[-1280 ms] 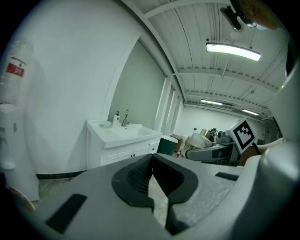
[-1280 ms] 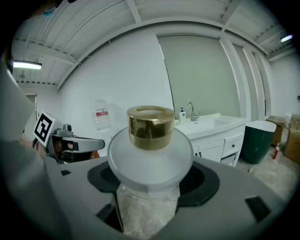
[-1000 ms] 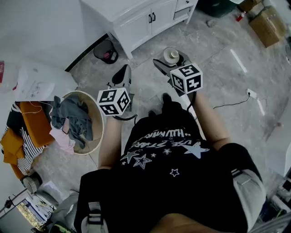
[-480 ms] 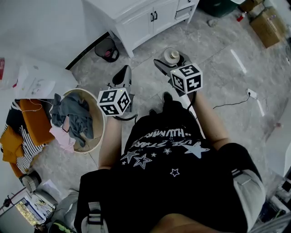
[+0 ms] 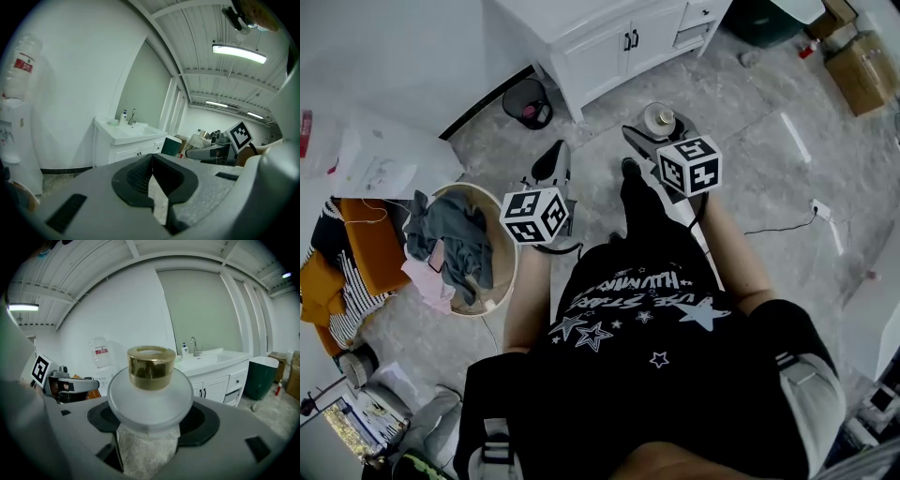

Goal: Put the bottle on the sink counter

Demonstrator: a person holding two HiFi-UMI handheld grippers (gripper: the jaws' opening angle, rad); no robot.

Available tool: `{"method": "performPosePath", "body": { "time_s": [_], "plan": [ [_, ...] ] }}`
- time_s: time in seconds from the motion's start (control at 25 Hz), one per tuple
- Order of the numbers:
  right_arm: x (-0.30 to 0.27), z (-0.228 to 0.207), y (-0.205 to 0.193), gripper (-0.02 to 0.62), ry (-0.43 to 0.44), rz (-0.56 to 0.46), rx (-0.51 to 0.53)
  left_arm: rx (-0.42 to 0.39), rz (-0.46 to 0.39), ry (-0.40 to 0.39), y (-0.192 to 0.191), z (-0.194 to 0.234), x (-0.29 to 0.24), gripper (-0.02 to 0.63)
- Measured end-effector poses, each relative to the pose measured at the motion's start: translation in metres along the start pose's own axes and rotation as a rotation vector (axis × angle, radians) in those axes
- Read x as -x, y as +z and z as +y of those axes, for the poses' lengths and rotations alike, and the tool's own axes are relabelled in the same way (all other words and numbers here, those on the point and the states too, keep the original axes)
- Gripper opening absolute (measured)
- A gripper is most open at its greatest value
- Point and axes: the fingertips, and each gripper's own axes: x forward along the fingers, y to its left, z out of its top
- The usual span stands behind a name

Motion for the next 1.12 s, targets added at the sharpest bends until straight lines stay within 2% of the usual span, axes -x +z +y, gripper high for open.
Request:
{"method": "performPosePath", "body": {
  "time_s": [0.36, 1.12],
  "plan": [
    [-0.088, -0.038, 0.038, 0.324, 0.077, 0.003, 0.01, 0.014, 0.004, 0.088, 0.025, 0.056, -0.055, 0.009],
    [-0.235, -0.17, 0.139, 0.324, 0.158, 0.027, 0.063, 0.01, 0.016, 0.172, 0.11, 0.124, -0.229, 0.009]
  ]
}}
